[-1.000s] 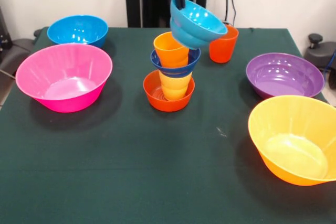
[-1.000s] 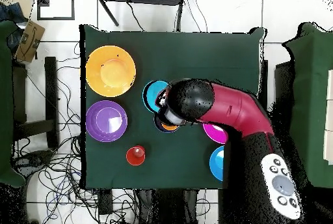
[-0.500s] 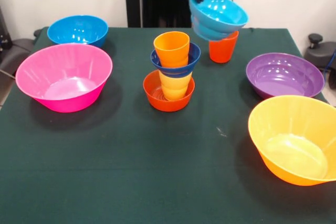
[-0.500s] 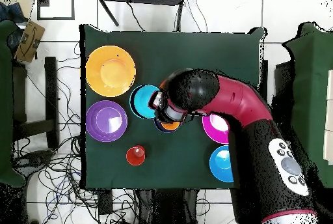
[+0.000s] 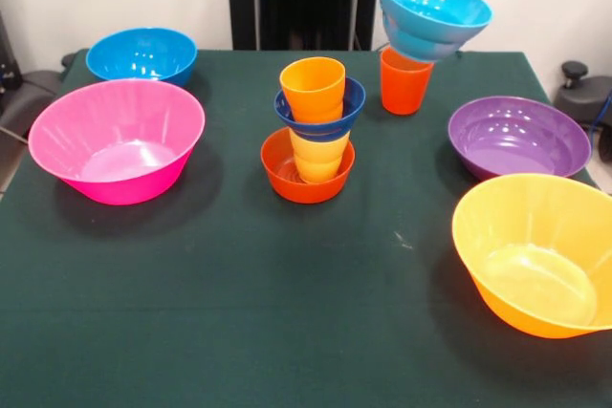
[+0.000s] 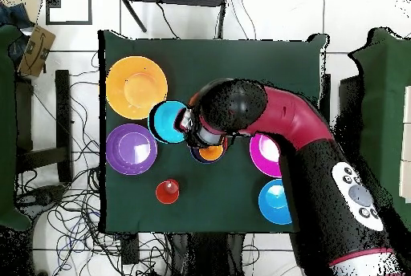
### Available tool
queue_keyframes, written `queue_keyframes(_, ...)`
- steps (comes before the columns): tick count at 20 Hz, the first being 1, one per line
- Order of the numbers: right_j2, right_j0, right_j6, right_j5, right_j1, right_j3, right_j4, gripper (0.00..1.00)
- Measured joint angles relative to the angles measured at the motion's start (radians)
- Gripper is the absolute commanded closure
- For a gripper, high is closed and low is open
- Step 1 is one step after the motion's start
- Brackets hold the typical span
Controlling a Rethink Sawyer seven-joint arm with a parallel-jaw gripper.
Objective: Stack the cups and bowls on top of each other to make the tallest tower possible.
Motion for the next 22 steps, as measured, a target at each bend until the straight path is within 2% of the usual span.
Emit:
queue_keyframes(11,0.087,-0.061,0.0,0.0,0.0,0.026,-0.025,1.0)
queue_keyframes(22,0.143,-0.085,0.0,0.0,0.0,0.034,-0.025,1.0)
